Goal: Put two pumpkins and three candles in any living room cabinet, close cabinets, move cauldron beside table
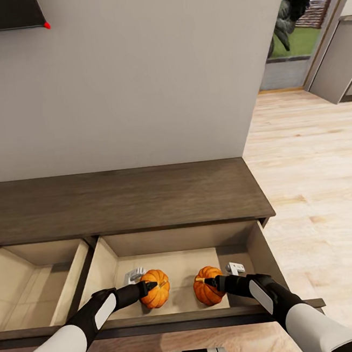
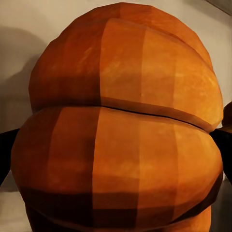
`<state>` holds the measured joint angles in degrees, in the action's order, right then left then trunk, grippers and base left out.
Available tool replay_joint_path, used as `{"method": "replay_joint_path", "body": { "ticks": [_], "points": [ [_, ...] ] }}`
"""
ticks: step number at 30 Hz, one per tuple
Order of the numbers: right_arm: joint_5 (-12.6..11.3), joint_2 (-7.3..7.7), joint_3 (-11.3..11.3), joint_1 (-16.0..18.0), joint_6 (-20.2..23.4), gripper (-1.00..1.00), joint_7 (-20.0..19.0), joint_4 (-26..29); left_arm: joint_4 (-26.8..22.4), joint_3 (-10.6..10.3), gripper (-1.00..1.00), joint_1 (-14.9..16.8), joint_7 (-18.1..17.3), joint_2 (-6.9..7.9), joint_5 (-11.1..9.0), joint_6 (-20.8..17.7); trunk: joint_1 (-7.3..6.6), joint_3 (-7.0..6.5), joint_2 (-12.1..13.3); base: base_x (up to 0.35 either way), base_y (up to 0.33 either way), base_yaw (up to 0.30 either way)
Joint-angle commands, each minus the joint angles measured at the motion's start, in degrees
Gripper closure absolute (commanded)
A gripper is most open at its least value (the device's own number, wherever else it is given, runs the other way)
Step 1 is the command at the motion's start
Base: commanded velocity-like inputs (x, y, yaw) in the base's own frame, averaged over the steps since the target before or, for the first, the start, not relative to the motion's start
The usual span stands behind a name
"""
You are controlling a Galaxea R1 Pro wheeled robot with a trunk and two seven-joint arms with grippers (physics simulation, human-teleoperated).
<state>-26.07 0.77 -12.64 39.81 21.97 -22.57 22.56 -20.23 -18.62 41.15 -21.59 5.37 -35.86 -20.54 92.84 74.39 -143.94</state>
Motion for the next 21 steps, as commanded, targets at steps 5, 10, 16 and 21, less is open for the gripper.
{"method": "replay_joint_path", "body": {
  "ticks": [5, 10, 16, 21],
  "points": [
    [-0.13, 0.03, 0.19, -0.17, 0.01, 1.0, 0.05, -0.41, 2.3, 0.32, 1.0, -0.11, -0.03, -0.01, -0.09, -0.03, 0.14, 0.03, 0.02, 0.0, 0.0, 0.0],
    [-0.21, 0.09, 0.25, -0.18, 0.01, -1.0, -0.09, -0.41, 2.3, 0.34, 1.0, -0.11, -0.03, 0.0, -0.09, 0.03, 0.14, 0.03, 0.02, 0.0, 0.0, 0.0],
    [-0.3, 0.1, 0.25, -0.18, 0.01, -1.0, -0.12, -0.41, 2.29, 0.34, -1.0, -0.11, -0.1, 0.0, -0.09, 0.0, 0.14, 0.03, 0.02, 0.0, 0.0, 0.0],
    [-0.22, 0.15, 0.22, -0.18, 0.01, -1.0, 0.04, -0.41, 2.04, 0.37, -1.0, -0.11, -0.16, 0.21, -0.09, 0.08, 0.14, 0.03, 0.02, 0.0, 0.0, 0.0]
  ]
}}
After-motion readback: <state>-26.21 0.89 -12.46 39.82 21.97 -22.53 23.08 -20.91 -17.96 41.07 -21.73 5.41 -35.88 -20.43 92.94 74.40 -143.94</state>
